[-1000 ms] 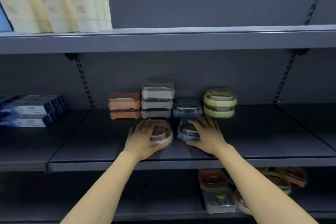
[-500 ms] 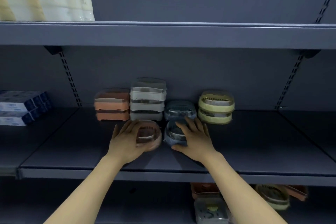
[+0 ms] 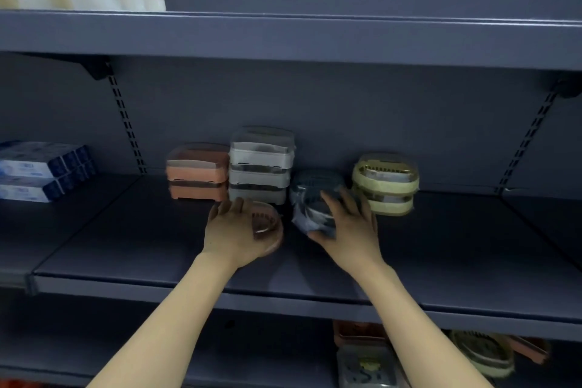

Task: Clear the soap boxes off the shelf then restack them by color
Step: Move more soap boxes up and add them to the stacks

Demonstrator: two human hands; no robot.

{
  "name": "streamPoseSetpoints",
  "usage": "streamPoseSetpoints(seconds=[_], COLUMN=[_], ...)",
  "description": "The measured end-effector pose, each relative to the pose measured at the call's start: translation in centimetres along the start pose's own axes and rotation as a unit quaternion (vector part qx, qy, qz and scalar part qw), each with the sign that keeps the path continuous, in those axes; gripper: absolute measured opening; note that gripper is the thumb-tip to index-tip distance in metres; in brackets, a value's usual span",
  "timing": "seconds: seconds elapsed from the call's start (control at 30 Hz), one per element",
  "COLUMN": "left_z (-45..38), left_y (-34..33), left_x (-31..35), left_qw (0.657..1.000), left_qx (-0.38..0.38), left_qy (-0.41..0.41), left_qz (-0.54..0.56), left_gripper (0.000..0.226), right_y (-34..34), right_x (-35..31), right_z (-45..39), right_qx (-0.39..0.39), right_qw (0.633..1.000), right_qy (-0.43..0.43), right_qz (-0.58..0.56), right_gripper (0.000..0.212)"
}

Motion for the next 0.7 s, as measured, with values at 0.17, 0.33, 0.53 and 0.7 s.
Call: streamPoseSetpoints(seconds=[0.17, 0.33, 0.53, 0.7], left_z=[0.2, 0.6, 0.7, 0.7], left_y=[-1.0, -1.3, -1.2, -1.2], left_x=[-0.6, -0.5, -0.3, -0.4], left_qw=[0.997, 0.995, 0.993, 0.994], left_qx=[0.068, 0.096, 0.115, 0.107], left_qy=[-0.017, -0.021, -0.029, -0.026], left_qz=[0.024, 0.014, 0.006, 0.009], left_gripper=[0.072, 0.068, 0.069, 0.069], right_y=[1.8, 1.8, 0.3, 0.2], right_x=[-0.6, -1.4, -1.2, -1.3], right_z=[-3.3, -6.0, -7.7, -8.7], right_qx=[0.012, 0.028, -0.012, -0.013], right_qw=[0.999, 0.998, 0.998, 0.995], right_qy=[0.02, 0.038, 0.024, 0.034], right_qz=[0.036, 0.04, 0.049, 0.091], right_gripper=[0.073, 0.072, 0.076, 0.076])
Point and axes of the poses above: each hand's wrist, its own z-axis away from the middle knuckle, its own y-axis out of the back of the hand, x = y × z, the point moved 5 cm from there along -z, towards the middle knuckle, and after that the axes turned 5 degrees about -y, right-handed, at the moved point
